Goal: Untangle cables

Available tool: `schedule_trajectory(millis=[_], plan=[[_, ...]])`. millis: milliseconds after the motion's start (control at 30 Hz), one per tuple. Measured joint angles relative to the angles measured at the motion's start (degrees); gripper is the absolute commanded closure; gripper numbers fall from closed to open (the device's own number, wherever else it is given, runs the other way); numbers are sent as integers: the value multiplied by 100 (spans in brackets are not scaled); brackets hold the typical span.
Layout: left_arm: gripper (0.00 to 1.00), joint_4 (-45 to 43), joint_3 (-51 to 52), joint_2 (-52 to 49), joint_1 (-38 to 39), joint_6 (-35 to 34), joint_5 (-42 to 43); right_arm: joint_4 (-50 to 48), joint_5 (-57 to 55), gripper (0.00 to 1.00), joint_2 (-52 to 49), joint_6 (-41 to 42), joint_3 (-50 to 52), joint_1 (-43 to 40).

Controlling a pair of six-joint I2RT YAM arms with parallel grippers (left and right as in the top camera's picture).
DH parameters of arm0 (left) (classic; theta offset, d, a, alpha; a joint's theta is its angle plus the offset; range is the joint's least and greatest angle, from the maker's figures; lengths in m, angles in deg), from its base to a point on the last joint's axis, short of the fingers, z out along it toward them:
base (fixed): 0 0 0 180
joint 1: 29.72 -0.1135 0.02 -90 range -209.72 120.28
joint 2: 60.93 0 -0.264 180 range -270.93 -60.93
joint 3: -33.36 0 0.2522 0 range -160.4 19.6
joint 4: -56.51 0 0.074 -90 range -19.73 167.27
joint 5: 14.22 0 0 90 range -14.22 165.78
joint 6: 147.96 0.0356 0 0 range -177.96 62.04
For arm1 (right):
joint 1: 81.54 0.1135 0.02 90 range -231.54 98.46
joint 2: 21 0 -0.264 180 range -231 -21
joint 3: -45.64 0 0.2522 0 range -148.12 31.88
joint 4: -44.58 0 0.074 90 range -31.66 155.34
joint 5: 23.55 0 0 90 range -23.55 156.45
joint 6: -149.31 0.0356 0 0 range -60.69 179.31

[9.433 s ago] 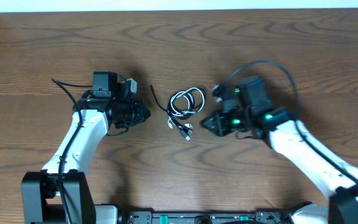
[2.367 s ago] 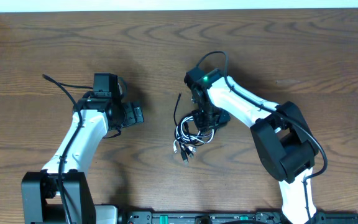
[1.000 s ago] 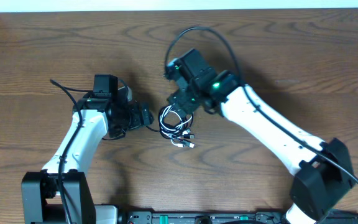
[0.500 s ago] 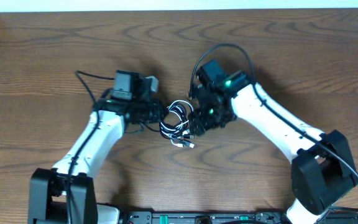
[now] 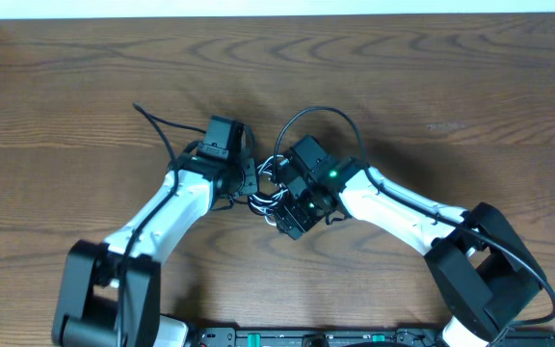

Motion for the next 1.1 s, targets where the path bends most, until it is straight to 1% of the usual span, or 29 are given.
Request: schedule_trajectory(millis=[233, 367, 400, 500, 700, 733, 800, 833, 900, 1100], plan=[[63, -138, 13, -426, -2, -107, 31, -380, -297, 14, 0, -420, 225, 4], [64, -157, 15, -433, -13, -133, -9, -629, -350, 11, 0, -584, 225, 4], [64, -153, 15, -433, -26, -151, -37, -739, -365, 8, 0, -691, 227, 4], [65, -146, 15, -433, -118, -199, -68, -953, -376, 3, 0, -824, 232, -2], [64, -103, 15, -433, -396, -291, -142, -1069, -365, 3, 0, -962, 229, -48], [63, -81, 15, -433, -442, -310, -151, -1069, -365, 4, 0, -973, 229, -66], [51, -33, 15, -433, -546, -378, -149, -1067, -363, 5, 0, -977, 212, -129], [50, -17, 15, -433, -603, -415, -127, -1067, -363, 6, 0, -977, 190, -175], [50, 0, 15, -433, -723, -466, -9, -1071, -365, 10, 0, -992, 142, -297], [50, 92, 15, -433, -957, -474, 413, -793, -367, 28, 0, -1102, 101, -745]])
